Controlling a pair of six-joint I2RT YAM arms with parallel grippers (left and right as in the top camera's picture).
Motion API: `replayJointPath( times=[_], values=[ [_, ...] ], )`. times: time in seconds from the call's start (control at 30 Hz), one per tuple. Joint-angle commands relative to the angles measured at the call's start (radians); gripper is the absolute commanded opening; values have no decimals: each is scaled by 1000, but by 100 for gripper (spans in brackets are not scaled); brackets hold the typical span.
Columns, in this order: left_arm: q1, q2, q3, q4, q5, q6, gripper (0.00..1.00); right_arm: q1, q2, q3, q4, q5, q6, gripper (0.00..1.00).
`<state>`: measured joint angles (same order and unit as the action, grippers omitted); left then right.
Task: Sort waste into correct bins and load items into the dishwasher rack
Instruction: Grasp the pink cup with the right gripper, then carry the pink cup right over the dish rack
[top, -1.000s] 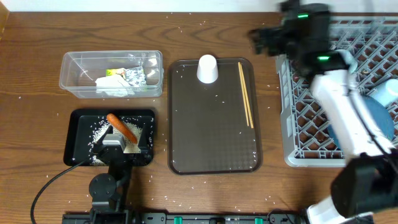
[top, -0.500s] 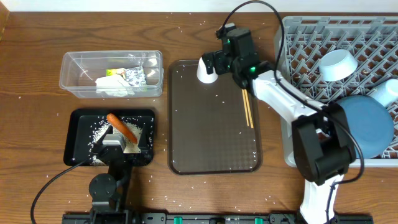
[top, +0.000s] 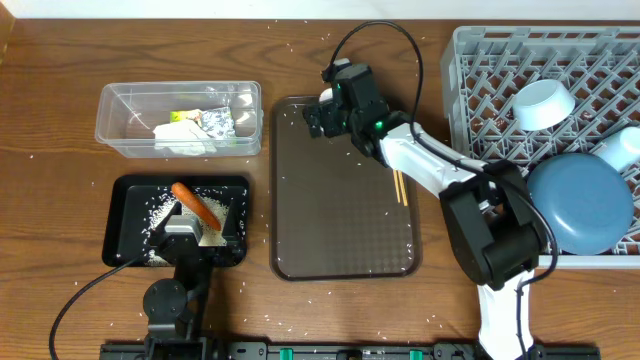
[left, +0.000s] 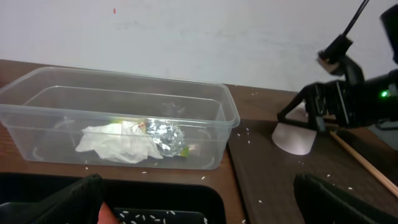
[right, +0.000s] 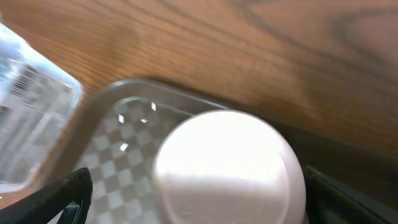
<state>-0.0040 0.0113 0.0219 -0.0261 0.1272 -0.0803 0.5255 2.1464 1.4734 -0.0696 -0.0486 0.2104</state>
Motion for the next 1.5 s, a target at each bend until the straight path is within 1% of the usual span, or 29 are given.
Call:
replayJointPath(
  times=[0.0,0.1,0.17,0.27,0.33,0.43,0.53,0.7,0.77,0.8,0.87,0.97,1.13,1.23,1.33,1.47],
  values=[
    [-4,-6,-18,-32,10,5,98,0,23,5,0,26,18,99],
    [-4,-6,-18,-32,10,5,98,-3,23,5,0,26,18,99],
    [-4,-6,-18,-32,10,5,98,-5,23,5,3,26,18,92],
    [-4,-6,-18,-32,10,5,98,-6,23,5,16,26,18,77],
    [-4,-6,-18,-32,10,5,98,-5,23,5,28,26,21,71],
    [-4,-6,-18,-32,10,5,98,-5,19,5,37,26,38,70],
    [-4,-6,-18,-32,11,5,98,-20,1,6,36,27,56,63],
    [-4,-6,-18,-32,11,5,98,-83,-80,6,21,26,63,63],
    [-4,-6,-18,-32,10,5,98,-115,-122,6,1,26,63,56],
    [-4,-6,-18,-32,10,5,98,-131,-142,6,-10,26,63,55],
    [-4,-6,-18,-32,10,5,98,-169,-188,6,-33,26,63,54],
    [-4,-6,-18,-32,10,5,98,-245,-267,6,-59,26,63,57],
    [-4,-6,-18,-32,10,5,98,-420,-403,6,-109,26,49,58],
    [-4,-6,-18,-32,10,5,98,-535,-458,6,-152,26,10,59],
    [-4,-6,-18,-32,10,5,98,-656,-485,6,-211,26,-45,59],
    [-4,-6,-18,-32,10,5,98,-806,-479,6,-282,26,-78,60]
  ],
)
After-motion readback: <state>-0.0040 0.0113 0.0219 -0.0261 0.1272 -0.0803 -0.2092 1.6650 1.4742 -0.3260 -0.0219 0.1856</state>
